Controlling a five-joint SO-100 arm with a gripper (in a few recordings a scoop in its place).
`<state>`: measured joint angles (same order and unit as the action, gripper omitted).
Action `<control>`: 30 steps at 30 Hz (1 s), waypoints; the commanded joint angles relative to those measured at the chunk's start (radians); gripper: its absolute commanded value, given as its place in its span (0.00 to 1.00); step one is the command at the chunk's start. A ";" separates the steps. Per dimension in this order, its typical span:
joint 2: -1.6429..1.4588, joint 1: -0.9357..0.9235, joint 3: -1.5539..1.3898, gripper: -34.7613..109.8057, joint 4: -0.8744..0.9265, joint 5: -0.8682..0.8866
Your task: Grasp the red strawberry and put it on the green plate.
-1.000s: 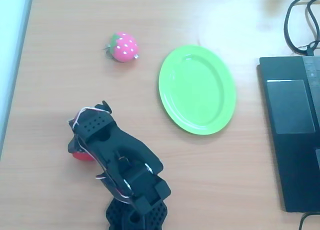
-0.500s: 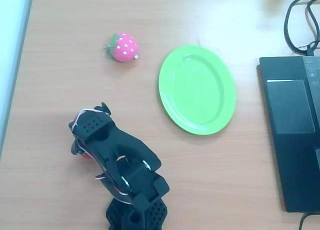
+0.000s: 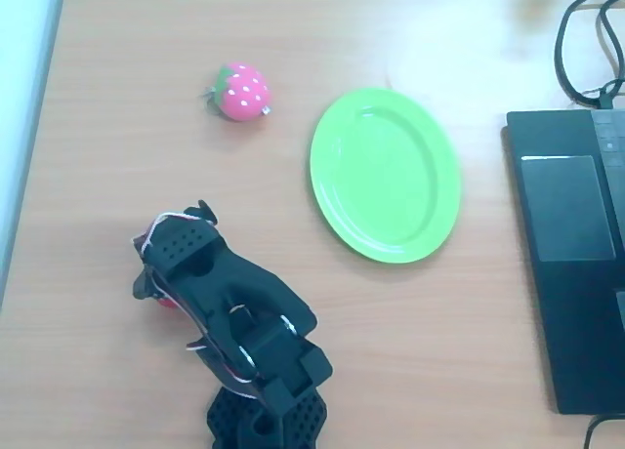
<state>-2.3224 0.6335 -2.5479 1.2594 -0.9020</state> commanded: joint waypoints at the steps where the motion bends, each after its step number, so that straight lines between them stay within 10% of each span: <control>1: -0.040 -0.008 -0.011 0.54 0.003 0.000; 30: -0.080 -0.083 -0.051 0.49 -0.092 0.046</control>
<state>-2.3761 0.5461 -2.5817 1.1766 -0.8468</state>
